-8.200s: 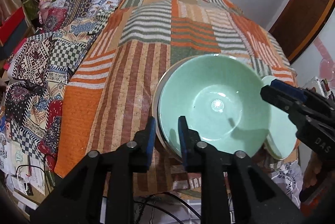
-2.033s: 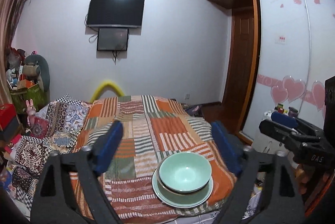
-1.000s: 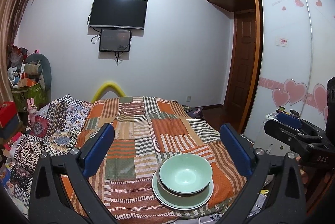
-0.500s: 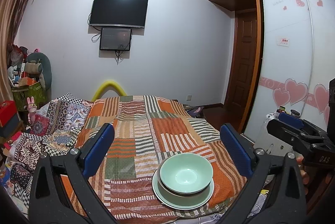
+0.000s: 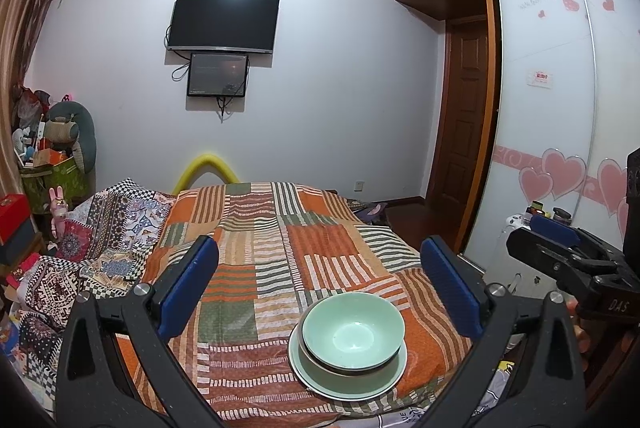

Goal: Organize plates and bowls

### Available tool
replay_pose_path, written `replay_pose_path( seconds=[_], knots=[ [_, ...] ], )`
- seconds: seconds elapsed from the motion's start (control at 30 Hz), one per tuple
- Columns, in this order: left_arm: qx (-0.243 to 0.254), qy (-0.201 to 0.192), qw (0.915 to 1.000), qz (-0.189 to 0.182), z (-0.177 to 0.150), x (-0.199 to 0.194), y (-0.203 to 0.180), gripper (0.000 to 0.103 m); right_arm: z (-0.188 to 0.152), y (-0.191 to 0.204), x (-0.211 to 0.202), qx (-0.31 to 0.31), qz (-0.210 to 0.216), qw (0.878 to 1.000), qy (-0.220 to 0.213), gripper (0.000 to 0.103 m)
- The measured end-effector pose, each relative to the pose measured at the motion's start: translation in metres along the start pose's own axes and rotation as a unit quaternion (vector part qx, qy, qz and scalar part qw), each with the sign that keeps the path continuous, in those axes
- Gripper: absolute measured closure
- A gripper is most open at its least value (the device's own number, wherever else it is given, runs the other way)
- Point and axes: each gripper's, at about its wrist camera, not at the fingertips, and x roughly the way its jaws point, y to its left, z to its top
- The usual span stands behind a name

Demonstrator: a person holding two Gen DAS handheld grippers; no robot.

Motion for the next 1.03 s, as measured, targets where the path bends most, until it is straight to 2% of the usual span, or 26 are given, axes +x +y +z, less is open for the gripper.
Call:
replay_pose_path(
  seconds=[1.03],
  knots=[
    [-0.015, 0.017, 0.9994, -0.025, 0.0, 0.01, 0.002, 0.0, 0.0, 0.001, 0.0, 0.003, 0.0, 1.0, 0.004, 0.0]
  ],
)
